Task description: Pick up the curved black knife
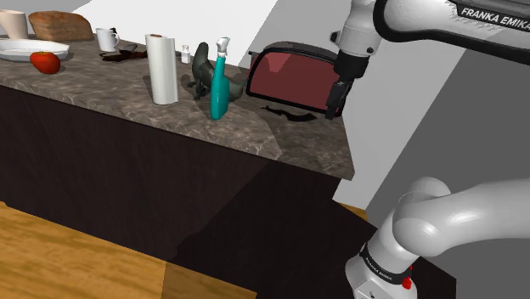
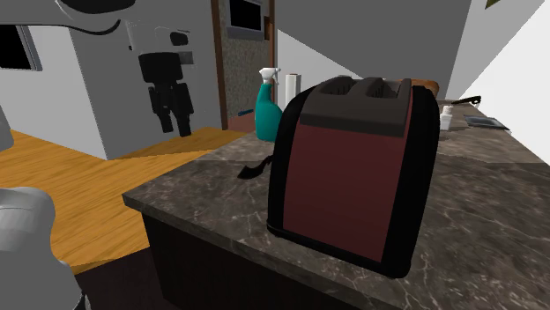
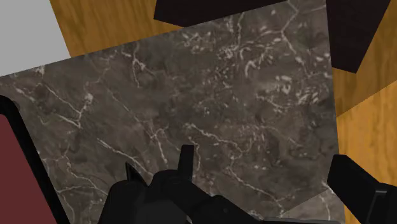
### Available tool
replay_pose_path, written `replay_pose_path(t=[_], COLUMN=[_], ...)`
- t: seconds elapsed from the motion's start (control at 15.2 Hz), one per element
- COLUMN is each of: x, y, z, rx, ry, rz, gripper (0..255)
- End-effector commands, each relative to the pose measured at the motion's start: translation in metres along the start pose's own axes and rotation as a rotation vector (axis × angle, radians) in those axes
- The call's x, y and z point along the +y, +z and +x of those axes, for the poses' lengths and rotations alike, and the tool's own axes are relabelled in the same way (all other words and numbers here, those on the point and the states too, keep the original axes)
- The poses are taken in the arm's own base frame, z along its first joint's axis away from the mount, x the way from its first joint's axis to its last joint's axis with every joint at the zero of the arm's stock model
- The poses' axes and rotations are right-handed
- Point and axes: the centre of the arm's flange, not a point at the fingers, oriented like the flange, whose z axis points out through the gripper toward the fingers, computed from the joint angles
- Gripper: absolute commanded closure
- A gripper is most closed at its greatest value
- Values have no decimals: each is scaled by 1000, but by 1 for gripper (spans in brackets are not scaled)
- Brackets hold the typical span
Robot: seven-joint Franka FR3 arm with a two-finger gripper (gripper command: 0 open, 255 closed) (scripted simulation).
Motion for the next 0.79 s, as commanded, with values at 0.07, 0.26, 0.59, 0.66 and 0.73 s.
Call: replay_pose_path(t=[0.07,0.26,0.59,0.66,0.73], x=[8,32,66,73,79], y=[4,16,37,41,44], z=[9,39,91,102,113], rx=[6,25,55,62,68], ry=[-18,-74,-166,-185,-203], rz=[8,31,71,78,86], gripper=[0,0,0,0,0])
